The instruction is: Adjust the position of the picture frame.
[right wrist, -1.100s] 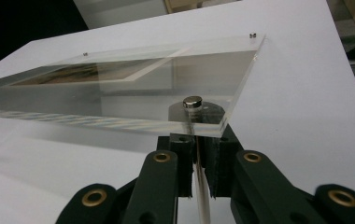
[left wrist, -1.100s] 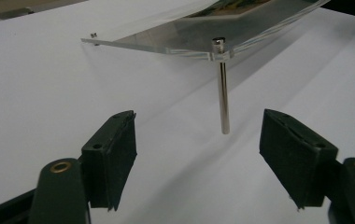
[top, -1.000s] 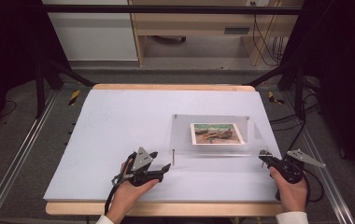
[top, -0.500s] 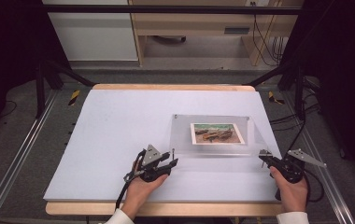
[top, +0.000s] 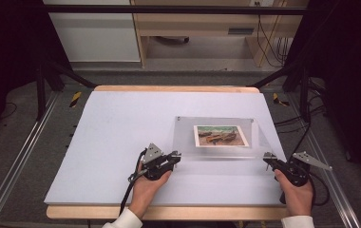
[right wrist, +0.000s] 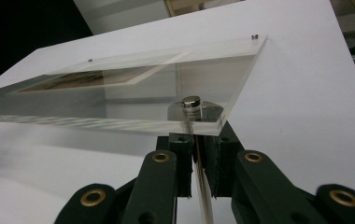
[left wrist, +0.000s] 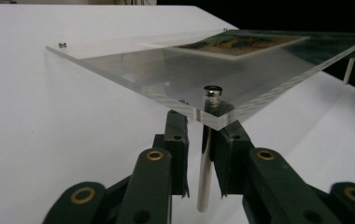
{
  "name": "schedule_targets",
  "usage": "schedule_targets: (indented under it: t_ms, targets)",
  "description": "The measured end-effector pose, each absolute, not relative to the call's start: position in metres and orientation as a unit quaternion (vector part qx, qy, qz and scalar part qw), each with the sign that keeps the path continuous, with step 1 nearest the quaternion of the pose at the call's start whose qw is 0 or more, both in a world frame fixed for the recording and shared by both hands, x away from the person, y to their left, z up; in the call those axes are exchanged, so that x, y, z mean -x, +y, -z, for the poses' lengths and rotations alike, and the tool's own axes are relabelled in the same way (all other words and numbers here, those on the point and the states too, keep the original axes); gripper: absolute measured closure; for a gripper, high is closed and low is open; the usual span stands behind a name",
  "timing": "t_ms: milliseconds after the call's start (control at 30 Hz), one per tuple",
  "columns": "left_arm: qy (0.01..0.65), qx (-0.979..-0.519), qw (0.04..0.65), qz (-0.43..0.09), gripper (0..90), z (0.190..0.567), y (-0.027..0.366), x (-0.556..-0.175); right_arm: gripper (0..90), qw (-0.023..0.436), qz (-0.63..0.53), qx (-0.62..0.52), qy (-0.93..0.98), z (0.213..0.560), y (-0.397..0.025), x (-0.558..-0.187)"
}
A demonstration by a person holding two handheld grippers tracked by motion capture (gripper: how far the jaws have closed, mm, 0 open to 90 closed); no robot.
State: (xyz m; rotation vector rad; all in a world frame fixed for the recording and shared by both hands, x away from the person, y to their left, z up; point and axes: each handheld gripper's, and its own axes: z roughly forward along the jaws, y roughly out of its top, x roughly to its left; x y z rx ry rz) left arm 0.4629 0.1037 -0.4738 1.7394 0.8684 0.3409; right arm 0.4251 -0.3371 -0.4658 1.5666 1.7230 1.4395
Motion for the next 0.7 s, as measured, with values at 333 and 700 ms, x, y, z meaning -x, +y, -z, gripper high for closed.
schedule_targets:
  t_ms: [333,700]
  targets:
    - [0.378,-0.724,0.560,-0.137,83.8,0.468,0.102,-0.462,81.8,0.219,-0.507,-0.549,0.627,0.465,-0.336,-0.425]
    - [0.379,-0.732,0.549,-0.135,84.0,0.462,0.102,-0.465,76.8,0.255,-0.486,-0.517,0.657,0.461,-0.333,-0.430]
